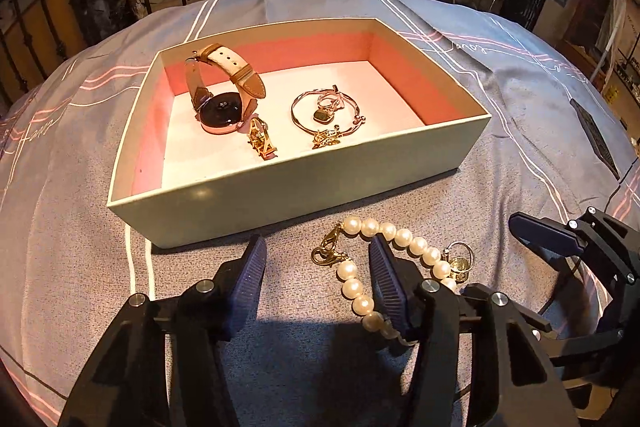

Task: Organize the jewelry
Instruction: 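Close the left tool on the pearl bracelet while the right tool grasps its charm, then carry the pearl bracelet into the box with both tools and open them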

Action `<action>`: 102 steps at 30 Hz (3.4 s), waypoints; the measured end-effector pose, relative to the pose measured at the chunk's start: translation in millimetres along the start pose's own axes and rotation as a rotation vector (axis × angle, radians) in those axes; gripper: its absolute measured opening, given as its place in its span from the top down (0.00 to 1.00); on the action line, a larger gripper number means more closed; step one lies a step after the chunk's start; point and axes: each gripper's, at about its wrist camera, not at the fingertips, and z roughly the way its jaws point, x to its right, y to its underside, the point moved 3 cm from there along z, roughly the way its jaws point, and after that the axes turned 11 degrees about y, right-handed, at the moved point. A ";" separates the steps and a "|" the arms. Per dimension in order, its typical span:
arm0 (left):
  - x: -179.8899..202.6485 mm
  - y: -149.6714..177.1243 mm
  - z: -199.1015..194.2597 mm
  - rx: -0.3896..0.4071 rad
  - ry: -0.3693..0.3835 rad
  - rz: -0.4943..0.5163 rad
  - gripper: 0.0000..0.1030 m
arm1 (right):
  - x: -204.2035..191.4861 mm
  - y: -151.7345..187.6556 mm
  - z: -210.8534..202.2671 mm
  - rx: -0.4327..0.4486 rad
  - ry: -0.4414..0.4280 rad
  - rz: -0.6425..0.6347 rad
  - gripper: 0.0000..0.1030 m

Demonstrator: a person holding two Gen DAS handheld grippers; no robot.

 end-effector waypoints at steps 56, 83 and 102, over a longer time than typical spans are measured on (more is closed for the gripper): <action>-8.2 -126.1 -69.6 0.244 0.086 -0.040 0.92 | 4.7 -128.9 18.9 0.106 -0.069 0.070 0.81; -36.4 -116.1 -18.2 0.123 0.029 -0.084 0.92 | -3.0 -126.0 59.5 0.025 -0.078 0.051 0.81; -43.7 -107.7 -16.4 0.111 -0.002 -0.098 0.92 | -10.7 -119.7 62.5 0.013 -0.079 0.028 0.80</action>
